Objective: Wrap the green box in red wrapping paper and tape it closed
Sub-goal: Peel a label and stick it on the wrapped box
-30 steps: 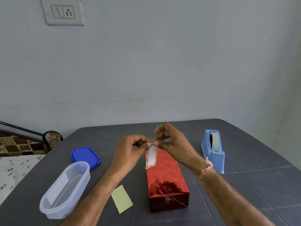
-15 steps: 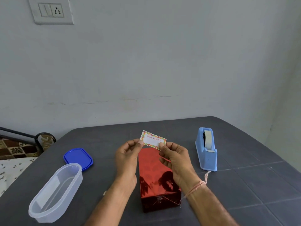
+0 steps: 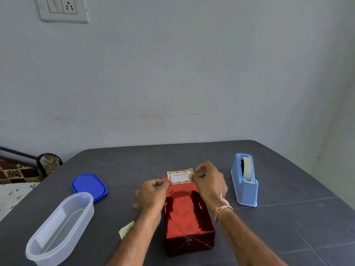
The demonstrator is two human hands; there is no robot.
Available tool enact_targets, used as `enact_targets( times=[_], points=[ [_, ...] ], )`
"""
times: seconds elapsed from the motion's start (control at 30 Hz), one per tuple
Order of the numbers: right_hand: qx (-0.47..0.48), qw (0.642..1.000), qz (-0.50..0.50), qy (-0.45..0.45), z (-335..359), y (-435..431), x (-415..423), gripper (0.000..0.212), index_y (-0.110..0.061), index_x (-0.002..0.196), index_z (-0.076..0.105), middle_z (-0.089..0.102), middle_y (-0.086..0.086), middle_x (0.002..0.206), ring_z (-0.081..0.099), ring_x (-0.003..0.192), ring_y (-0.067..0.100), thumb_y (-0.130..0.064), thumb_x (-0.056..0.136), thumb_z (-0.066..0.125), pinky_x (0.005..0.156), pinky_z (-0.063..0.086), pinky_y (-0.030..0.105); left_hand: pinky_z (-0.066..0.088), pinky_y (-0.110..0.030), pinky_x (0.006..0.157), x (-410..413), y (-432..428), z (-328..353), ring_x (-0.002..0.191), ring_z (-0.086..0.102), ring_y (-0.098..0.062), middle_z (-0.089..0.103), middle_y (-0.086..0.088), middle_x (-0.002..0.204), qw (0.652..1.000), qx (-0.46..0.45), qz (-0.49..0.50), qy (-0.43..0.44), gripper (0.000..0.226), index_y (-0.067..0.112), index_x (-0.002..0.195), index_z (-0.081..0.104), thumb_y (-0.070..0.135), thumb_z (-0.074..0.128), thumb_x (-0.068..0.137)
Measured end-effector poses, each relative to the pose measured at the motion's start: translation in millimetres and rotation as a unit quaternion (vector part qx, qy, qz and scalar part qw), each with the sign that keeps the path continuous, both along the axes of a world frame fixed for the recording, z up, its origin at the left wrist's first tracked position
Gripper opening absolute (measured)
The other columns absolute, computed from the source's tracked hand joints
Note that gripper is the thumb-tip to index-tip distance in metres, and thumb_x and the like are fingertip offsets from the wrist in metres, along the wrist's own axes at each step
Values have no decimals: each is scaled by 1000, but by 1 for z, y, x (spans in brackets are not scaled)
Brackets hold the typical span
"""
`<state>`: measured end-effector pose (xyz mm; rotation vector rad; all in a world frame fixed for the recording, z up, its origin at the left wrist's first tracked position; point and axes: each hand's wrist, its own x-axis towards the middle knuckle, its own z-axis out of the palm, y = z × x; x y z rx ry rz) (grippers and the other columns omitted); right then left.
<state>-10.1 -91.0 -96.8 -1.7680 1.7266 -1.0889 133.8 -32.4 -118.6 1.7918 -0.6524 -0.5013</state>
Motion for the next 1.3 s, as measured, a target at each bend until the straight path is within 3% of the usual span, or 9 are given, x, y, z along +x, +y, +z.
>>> enact_targets(
  times=[0.1,0.27,0.4,0.7,0.83,1.0,1.3],
  points=[
    [-8,999,-3,33,-8,-3,5,21,-29,90,59,69,-15,84,65,83,12,-36,84,77,69,49,30,26,-43,84,4,-6,-8,110,55,-18,71,16,66,1000,23,-2,-7,21,33,63,75,49,79,75],
    [-26,997,2,68,-16,-7,9,18,-32,89,56,68,-15,81,64,80,11,-36,85,74,68,50,31,29,-43,87,10,-15,-18,114,49,-17,71,17,75,998,57,-10,-39,19,33,67,75,47,76,80],
    [-43,994,1,96,-20,-10,12,13,-33,90,57,66,-12,78,61,78,11,-34,85,70,65,52,32,29,-41,86,8,-16,-21,113,54,-19,70,17,77,997,61,-8,-40,18,31,66,75,44,75,79],
    [-78,986,13,147,-21,-8,10,8,-31,99,65,67,-11,84,55,95,13,-28,92,64,64,44,31,27,-40,86,3,-18,-22,117,51,-18,68,17,83,995,62,-14,-78,17,31,68,73,42,76,80],
    [-83,984,17,154,-23,-7,10,8,-30,99,68,49,-16,70,56,98,13,-27,93,64,66,45,30,27,-41,87,3,-18,-24,118,50,-18,68,16,87,994,61,-16,-89,17,31,68,73,42,76,81],
    [-84,982,19,169,-24,-8,12,9,-30,99,70,70,-12,94,54,101,12,-27,94,63,68,47,30,29,-42,87,5,-18,-25,121,50,-19,68,15,93,992,69,-27,-102,15,32,70,72,42,76,80],
    [-47,988,31,145,-37,-17,6,8,-33,96,73,63,-14,102,53,105,12,-32,90,68,68,47,30,37,-46,95,5,-19,-25,118,52,-20,62,18,89,992,67,-32,-99,13,32,72,69,40,77,79]
  ],
)
